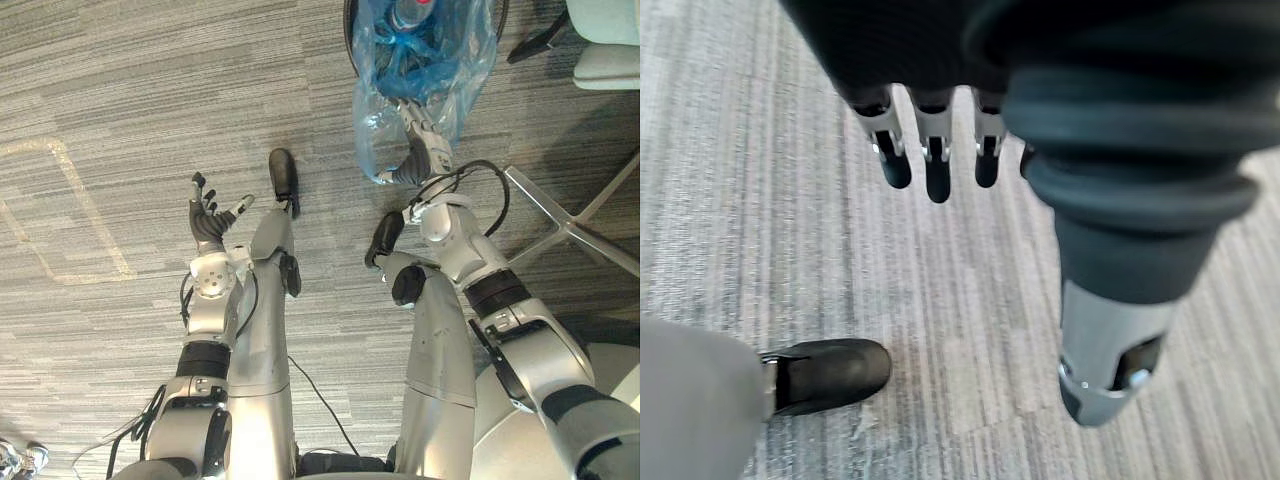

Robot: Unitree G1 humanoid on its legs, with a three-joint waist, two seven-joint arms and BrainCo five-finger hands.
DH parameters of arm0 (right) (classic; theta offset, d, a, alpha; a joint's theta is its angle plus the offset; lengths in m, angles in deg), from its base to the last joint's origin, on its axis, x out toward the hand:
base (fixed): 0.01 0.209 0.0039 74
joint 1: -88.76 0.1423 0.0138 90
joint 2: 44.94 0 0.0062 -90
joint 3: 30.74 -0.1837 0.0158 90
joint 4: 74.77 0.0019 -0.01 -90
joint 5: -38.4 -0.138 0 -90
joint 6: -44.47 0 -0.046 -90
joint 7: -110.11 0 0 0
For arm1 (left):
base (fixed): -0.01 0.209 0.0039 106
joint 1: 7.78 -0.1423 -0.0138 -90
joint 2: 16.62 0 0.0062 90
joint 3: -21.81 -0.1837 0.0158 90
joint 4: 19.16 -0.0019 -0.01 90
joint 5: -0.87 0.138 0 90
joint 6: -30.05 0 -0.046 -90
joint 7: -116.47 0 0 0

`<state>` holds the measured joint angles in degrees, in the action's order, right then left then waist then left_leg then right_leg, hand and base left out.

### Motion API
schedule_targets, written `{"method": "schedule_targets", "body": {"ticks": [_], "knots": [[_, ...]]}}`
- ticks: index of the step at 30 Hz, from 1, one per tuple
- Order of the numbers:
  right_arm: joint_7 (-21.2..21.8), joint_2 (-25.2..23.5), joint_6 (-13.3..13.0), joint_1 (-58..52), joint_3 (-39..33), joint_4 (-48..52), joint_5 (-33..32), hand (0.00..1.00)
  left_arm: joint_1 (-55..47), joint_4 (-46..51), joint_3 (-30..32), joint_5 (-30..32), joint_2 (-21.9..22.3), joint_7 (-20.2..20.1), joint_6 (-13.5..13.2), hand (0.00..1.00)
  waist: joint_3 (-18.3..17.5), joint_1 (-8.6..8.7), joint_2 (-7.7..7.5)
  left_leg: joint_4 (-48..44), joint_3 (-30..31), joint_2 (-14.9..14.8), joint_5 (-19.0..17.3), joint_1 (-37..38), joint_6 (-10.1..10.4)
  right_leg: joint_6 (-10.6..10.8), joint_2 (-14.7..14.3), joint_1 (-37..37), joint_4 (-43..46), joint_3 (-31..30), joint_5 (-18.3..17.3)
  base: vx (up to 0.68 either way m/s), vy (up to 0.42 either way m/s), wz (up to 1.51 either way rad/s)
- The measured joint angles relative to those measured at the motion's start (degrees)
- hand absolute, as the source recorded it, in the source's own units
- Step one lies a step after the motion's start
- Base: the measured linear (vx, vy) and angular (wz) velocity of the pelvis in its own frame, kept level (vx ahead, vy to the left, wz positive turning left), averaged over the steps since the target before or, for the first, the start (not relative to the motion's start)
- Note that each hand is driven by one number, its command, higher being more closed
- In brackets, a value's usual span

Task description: Gather rubbish on tea table into small bin, then transfer packed bag to large trash can.

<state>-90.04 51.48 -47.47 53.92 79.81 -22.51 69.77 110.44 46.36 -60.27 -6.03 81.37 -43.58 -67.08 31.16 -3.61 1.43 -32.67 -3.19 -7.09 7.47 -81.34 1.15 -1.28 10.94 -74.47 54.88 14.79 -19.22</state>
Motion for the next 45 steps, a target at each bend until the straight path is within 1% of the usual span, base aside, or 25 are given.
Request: {"method": "schedule_targets", "body": {"ticks": [4, 5, 8, 11, 13, 17, 23, 25, 31, 33, 36, 38, 41, 43, 44, 45], "knots": [[-0.10, 0.03, 0.73, 2.53, -0.11, -2.64, -0.18, 1.00, 0.00, -1.00, 0.00, -0.68, -0.01, 0.00, -0.55, 0.00, 0.00, -0.09, 0.00, 0.25, 0.27, 0.45, -0.15, -0.01, 0.37, 0.10, 0.27, -0.06, 0.26, 0.06, -0.18, -0.03, -0.004, 0.07], [-0.12, 0.03, 0.84, 3.28, -0.11, -3.68, -0.68, 1.00, 0.00, -0.99, -0.02, -1.15, 0.01, 0.00, -1.16, 0.00, 0.00, -0.12, 0.00, 0.32, 0.34, 0.53, -0.14, -0.02, 0.40, 0.10, 0.30, -0.05, 0.26, 0.09, -0.19, -0.03, -0.002, 0.04], [-0.15, 0.10, 0.98, 3.48, -0.13, -3.72, -2.58, 1.00, 0.00, -0.94, -0.03, -1.24, 0.00, 0.00, -1.44, 0.00, 0.00, -0.24, 0.00, 0.33, 0.33, 0.55, -0.14, -0.02, 0.40, 0.10, 0.31, -0.05, 0.24, 0.09, -0.20, 0.00, 0.000, 0.00], [-0.09, 0.02, 0.96, 3.31, -0.05, -3.46, -2.78, 1.00, 0.00, -0.89, -0.04, -1.81, 0.07, -0.02, -1.46, 0.00, 0.00, -0.26, 0.00, 0.33, 0.33, 0.54, -0.13, -0.02, 0.38, 0.10, 0.30, -0.04, 0.21, 0.08, -0.20, -0.04, -0.004, 0.00], [-0.10, -0.02, 0.97, 2.86, -0.11, -2.40, -3.41, 1.00, 0.00, -0.74, -0.04, -2.16, 0.25, -0.03, -1.46, 0.00, 0.00, -0.37, 0.00, 0.33, 0.34, 0.53, -0.11, -0.02, 0.35, 0.10, 0.28, -0.04, 0.21, 0.08, -0.20, -0.02, -0.002, 0.00], [-0.29, 0.02, 0.93, 0.31, -0.37, 2.79, -5.06, 1.00, -0.21, -0.03, -0.03, -2.16, 0.39, -0.05, -1.44, 0.00, 0.00, -0.35, 0.00, 0.14, 0.35, 0.45, -0.08, 0.02, 0.31, 0.10, 0.25, 0.01, 0.27, 0.06, -0.19, -0.03, -0.003, -0.02], [-1.21, -0.19, 0.88, -2.57, -4.50, 8.45, -6.77, 1.00, -1.42, 1.56, 0.01, -2.11, 0.56, -0.16, -1.29, 0.00, 0.00, -0.42, 0.00, -0.21, 0.18, 0.27, -0.09, 1.09, 0.33, 0.04, 0.17, 0.80, 0.70, -0.28, -0.16, -0.02, -0.003, -0.02], [-1.32, -0.19, 0.87, -2.93, -4.78, 10.33, -7.01, 1.00, -2.30, 1.86, 0.06, -2.07, 0.70, -0.17, -1.20, 0.00, 0.00, -0.48, 0.00, -0.17, -0.13, 0.06, -0.11, 1.72, 0.35, -0.07, 0.02, 1.25, 0.65, -0.52, -0.06, -0.03, -0.007, -0.07], [-1.45, -1.10, 0.69, -5.38, -5.70, 12.35, -7.75, 1.00, -3.58, 1.97, 0.13, -1.79, 2.24, -0.30, -0.94, 0.00, -0.28, -0.78, -0.24, 1.64, -0.88, -0.27, 0.51, 4.35, 0.56, -0.51, -0.18, 2.92, -0.31, -0.79, 0.34, -0.02, -0.007, -0.04], [-1.49, -1.92, 0.73, -5.77, -6.95, 12.43, -7.75, 1.00, -3.60, 1.98, 0.13, -1.58, 2.53, -0.38, -0.91, 0.00, -0.28, -0.86, -0.24, 1.93, -0.84, -0.33, 0.96, 4.38, 0.15, -0.63, -0.29, 2.90, -0.44, -0.71, 0.43, 0.00, 0.000, 0.00], [-1.49, -1.97, 0.94, -6.20, -7.07, 14.24, -7.79, 1.00, -3.60, 1.98, 0.14, -1.14, 2.60, -0.39, -0.80, 0.00, -0.28, -0.90, -0.24, 1.98, -0.70, -0.36, 1.11, 4.59, 0.17, -0.65, -0.41, 3.20, -0.44, -0.63, 0.45, 0.00, 0.000, 0.00], [-1.54, -2.16, 0.95, -6.93, -7.12, 15.84, -8.03, 1.00, -3.68, 1.96, 0.12, -0.97, 2.82, -0.52, -0.45, 0.00, -0.28, -0.96, -0.23, 1.98, -0.64, -0.39, 1.20, 5.57, 0.26, -0.65, -0.48, 4.30, -0.60, -0.54, 0.45, 0.00, 0.000, 0.00], [-1.98, -2.49, 0.88, -9.63, -7.17, 19.63, -9.11, 1.00, -4.57, 2.20, 0.13, -0.77, 3.76, -1.33, 0.16, 0.00, -0.31, -1.04, -0.28, 2.67, -0.66, -0.44, 1.26, 9.32, 0.39, -0.59, -0.72, 8.16, -1.56, -0.47, 0.48, -0.02, 0.000, -0.02], [-2.35, -3.02, 0.74, -13.15, -7.36, 24.19, -10.89, 1.00, -6.20, 2.70, -0.20, -0.29, 4.80, -1.64, 0.25, 0.00, -0.32, -1.07, -0.33, 5.17, -1.04, -0.47, 1.20, 13.54, 0.61, -0.36, -1.08, 11.92, -3.63, -0.51, 0.75, -0.05, 0.004, -0.05], [-2.35, -3.55, 0.75, -14.57, -7.45, 25.45, -11.36, 1.00, -7.04, 2.74, -0.66, -0.14, 4.81, -1.76, 0.36, 0.00, -0.34, -0.97, -0.36, 6.58, -1.36, -0.40, 1.37, 15.47, 0.67, 0.08, -1.12, 13.54, -4.64, -0.47, 0.65, -0.04, 0.001, -0.04], [-2.38, -4.71, 0.50, -17.36, -7.46, 27.11, -11.65, 1.00, -8.74, 3.02, -1.66, 0.13, 4.72, -2.11, 0.35, 0.00, -0.79, -0.98, -0.76, 9.46, -2.49, -0.33, 1.39, 18.69, 0.71, 0.47, -1.23, 15.89, -6.64, -0.80, 1.00, -0.03, -0.003, -0.03]]}}
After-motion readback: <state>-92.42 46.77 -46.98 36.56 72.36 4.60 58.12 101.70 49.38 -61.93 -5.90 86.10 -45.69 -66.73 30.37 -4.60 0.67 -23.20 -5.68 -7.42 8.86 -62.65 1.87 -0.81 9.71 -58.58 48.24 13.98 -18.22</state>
